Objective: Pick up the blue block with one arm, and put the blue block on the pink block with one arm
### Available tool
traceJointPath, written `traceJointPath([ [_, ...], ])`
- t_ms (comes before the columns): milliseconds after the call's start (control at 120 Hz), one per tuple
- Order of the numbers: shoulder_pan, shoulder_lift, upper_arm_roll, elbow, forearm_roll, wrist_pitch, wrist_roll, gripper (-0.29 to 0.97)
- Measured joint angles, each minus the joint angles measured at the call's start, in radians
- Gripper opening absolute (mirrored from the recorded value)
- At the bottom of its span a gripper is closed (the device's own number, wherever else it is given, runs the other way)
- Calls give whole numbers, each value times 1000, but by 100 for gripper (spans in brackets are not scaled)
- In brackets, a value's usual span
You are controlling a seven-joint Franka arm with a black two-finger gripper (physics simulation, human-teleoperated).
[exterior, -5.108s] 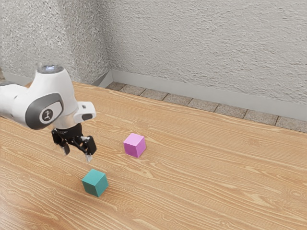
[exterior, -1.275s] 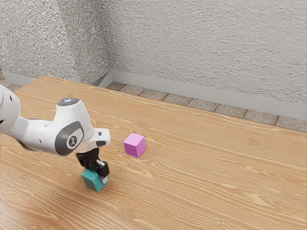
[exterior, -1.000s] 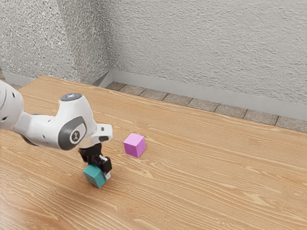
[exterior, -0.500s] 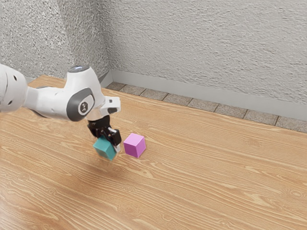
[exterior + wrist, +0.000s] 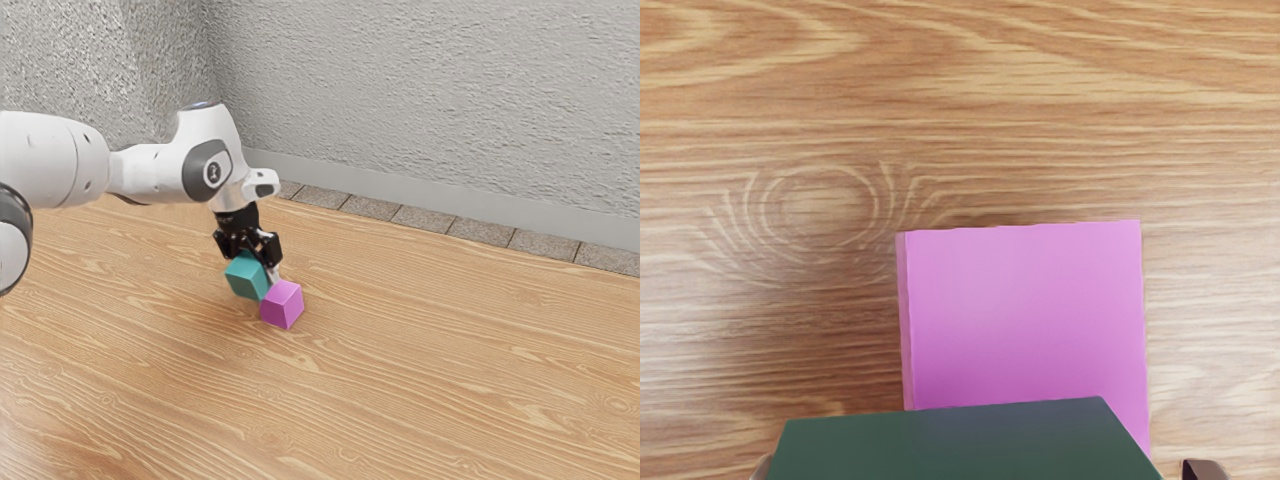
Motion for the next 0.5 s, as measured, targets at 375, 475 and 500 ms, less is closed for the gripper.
traceJointPath([
  [375,0,114,-4,191,-9,-123,5,18],
  [475,0,135,-6,217,-5,-149,8,18],
  [500,0,137,-7,219,-3,-154,9,18],
])
